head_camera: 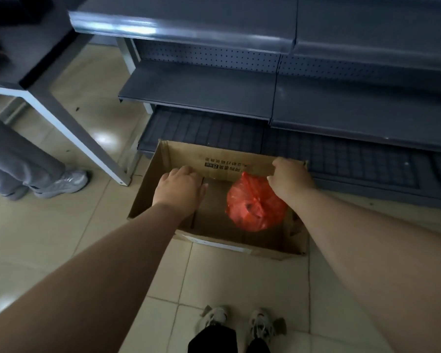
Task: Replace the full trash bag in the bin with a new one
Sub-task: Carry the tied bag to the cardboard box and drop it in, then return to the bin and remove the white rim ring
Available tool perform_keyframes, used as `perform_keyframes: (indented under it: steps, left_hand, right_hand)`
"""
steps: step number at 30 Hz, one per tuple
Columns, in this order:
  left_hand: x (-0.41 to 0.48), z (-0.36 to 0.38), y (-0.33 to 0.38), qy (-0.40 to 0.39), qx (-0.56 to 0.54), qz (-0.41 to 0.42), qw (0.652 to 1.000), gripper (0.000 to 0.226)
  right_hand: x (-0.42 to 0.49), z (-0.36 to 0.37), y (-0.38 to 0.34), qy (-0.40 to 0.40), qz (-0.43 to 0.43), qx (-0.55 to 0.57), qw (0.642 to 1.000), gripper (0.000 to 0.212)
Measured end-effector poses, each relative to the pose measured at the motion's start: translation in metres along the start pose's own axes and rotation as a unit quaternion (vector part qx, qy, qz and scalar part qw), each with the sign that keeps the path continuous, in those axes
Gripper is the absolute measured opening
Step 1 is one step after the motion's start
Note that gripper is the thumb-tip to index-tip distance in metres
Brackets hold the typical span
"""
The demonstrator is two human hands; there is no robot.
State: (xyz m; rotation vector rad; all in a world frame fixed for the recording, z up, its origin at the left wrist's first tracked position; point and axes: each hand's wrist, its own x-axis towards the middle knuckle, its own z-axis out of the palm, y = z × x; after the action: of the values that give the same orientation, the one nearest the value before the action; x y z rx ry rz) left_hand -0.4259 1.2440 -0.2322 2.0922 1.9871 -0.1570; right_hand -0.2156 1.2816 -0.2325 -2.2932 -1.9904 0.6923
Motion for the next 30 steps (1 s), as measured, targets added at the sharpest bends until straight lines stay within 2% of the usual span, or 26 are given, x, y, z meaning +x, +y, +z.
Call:
perform_keyframes:
  steps: [6,9,16,22,30]
  left_hand:
    - [0.030,-0.034,0.017,-0.004,0.000,0.072,0.997,0.041]
    - [0.040,-0.055,0.038,0.002,0.011,0.129,0.992,0.038]
    - [0.045,-0.098,0.133,0.051,0.043,0.289,0.955,0.037]
    - [-0.005,-0.133,0.260,0.107,0.047,0.457,0.882,0.036]
    - [-0.176,-0.137,0.440,0.135,0.018,0.662,0.737,0.039]
  right_hand:
    - [-0.009,-0.036,0.012,0.026,0.062,-0.023,0.997,0.038]
    - [-0.024,-0.058,0.029,0.055,0.103,-0.030,0.993,0.034]
    - [-0.092,-0.117,0.089,0.120,0.214,-0.015,0.969,0.035]
    - [-0.207,-0.168,0.163,0.207,0.334,-0.012,0.920,0.033]
    - [-0.428,-0.201,0.253,0.289,0.522,-0.008,0.803,0.034]
